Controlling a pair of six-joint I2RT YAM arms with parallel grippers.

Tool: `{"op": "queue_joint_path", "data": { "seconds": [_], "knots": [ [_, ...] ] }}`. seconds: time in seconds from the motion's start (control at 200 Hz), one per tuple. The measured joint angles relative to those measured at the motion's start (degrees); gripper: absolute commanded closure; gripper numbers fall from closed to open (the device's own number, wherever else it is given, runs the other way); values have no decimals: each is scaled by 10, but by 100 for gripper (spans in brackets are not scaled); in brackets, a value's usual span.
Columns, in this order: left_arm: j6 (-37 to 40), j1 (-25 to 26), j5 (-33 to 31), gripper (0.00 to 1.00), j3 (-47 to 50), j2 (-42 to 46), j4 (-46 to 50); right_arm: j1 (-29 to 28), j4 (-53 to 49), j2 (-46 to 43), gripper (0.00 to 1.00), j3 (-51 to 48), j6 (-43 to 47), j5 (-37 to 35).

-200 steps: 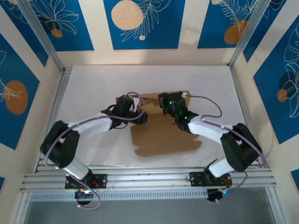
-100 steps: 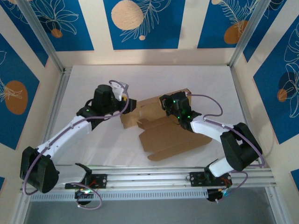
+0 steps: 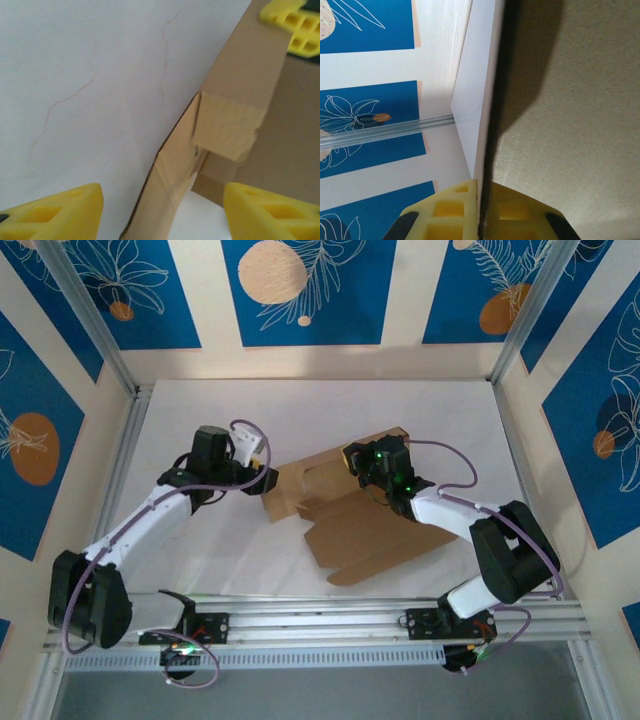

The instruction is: Fold the paper box

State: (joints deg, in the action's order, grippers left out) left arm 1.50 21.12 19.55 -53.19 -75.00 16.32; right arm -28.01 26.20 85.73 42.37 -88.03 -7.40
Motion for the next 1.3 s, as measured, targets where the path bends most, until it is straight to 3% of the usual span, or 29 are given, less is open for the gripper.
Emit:
{"op": "queue_joint_path", "data": {
  "seconds": [0.175,0.355,0.495,0.81,1.1,1.301],
  "knots": [
    [32,0,61,42,-45,-84,29,6,3,0,100,-2,2,15],
    [36,3,105,60,-95,-147,38,7,9,4,100,-2,2,23],
    [28,14,91,78,-99,-155,37,7,10,4,100,-2,2,28],
    [0,58,9,100,-99,-138,29,-5,21,7,98,-5,-8,3],
    [-104,80,-106,100,-59,-88,7,-62,21,2,93,-2,-29,-78],
    [-191,94,-154,100,10,-50,-87,-97,24,2,93,9,-42,-135]
  ]
}}
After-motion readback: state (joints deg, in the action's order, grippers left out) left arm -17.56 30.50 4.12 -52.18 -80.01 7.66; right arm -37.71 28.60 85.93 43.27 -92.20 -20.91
